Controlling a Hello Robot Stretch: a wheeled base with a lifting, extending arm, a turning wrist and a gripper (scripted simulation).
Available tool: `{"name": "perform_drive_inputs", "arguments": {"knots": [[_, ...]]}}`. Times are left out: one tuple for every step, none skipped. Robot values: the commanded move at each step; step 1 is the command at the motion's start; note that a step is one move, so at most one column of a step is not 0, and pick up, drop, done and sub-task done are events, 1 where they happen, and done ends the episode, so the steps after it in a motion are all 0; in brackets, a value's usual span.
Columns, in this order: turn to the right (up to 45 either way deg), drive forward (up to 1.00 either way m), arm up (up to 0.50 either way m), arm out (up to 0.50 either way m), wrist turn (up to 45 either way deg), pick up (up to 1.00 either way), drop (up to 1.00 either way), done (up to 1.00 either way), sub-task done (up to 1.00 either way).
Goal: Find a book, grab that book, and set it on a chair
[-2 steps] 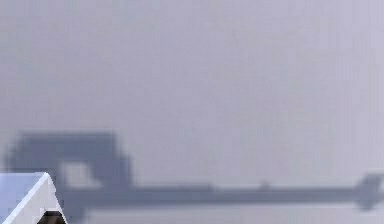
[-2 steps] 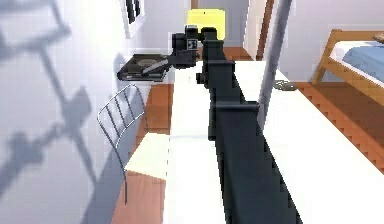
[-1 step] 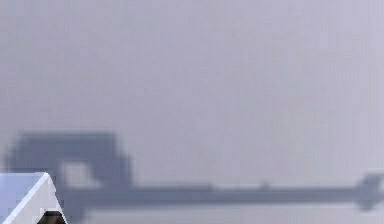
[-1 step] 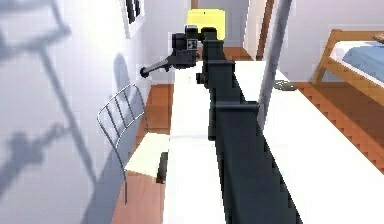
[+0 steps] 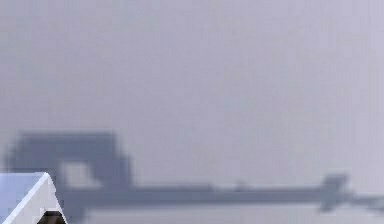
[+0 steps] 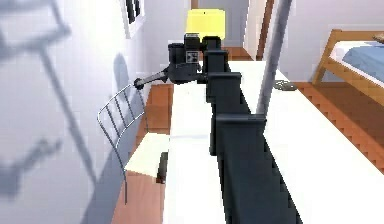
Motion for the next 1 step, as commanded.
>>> {"name": "perform_drive_inputs", "arguments": {"knots": [[0.0, 0.00, 0.00, 0.00, 0.0, 0.00, 0.00, 1.00, 0.00]]}}
